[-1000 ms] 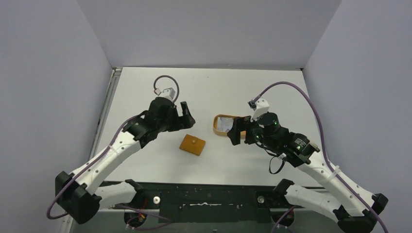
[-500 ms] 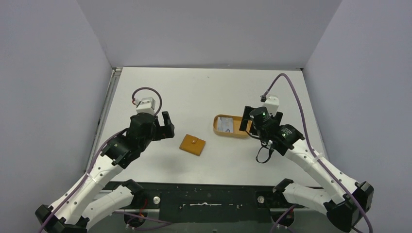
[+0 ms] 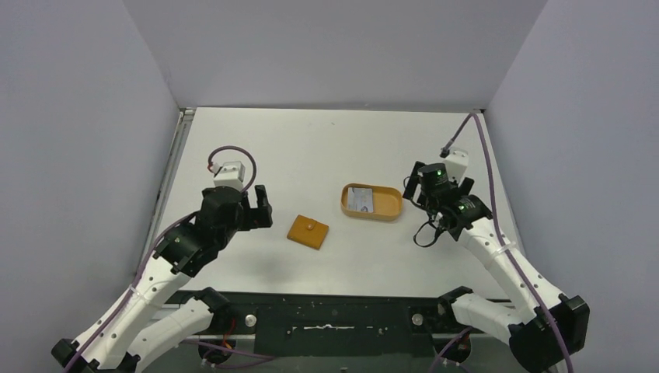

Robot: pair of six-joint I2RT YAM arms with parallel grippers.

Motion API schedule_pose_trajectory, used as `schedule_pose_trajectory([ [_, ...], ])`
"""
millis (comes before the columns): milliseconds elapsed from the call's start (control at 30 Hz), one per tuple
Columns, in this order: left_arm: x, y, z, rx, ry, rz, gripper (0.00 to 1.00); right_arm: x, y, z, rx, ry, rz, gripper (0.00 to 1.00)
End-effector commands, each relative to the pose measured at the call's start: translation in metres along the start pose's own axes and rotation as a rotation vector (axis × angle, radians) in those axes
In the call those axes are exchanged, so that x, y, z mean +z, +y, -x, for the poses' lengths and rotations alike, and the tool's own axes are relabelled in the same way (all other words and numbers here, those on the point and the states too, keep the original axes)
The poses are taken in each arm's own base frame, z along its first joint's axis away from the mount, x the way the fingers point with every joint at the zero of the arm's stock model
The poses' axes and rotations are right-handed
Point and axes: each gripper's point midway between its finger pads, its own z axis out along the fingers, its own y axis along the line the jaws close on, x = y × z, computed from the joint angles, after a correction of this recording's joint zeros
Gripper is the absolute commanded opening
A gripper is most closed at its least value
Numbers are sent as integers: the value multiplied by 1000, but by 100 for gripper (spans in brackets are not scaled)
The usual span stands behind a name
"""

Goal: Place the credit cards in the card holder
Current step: Reset both arms

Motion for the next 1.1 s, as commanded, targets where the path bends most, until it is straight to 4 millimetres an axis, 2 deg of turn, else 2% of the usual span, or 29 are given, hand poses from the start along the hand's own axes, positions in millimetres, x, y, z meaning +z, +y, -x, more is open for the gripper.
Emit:
schedule_pose_trajectory([
  [0,-25,-3,48,-26,-105,6,97,-22,-2,68,65,-134,20,100],
  [100,-49,-6,92,-19,-195,4,97,-62,1,128,97,-260,72,100],
  [233,-74,-8,139,-8,-278,18,97,-135,0,199,158,-465,172,100],
  [300,-88,-12,162,-30,-319,13,97,-171,-1,222,192,-556,247,100],
  [367,-98,-14,176,-56,-344,4,97,-200,-2,238,201,-636,327,100],
  [433,-107,-15,187,-77,-373,-6,97,-220,-2,246,154,-710,385,100],
  [533,-117,-17,198,-122,-405,-24,97,-220,-11,247,116,-771,312,100],
  [633,-124,-19,204,-132,-412,-41,97,-205,-30,242,152,-748,151,100],
  [733,-130,-18,207,-120,-427,-46,97,-190,-41,231,153,-685,33,100],
  [933,-128,-14,197,-106,-461,-68,97,-194,-10,213,93,-673,261,100],
  [1067,-127,-16,192,-105,-454,-83,97,-203,-1,212,74,-677,339,100],
])
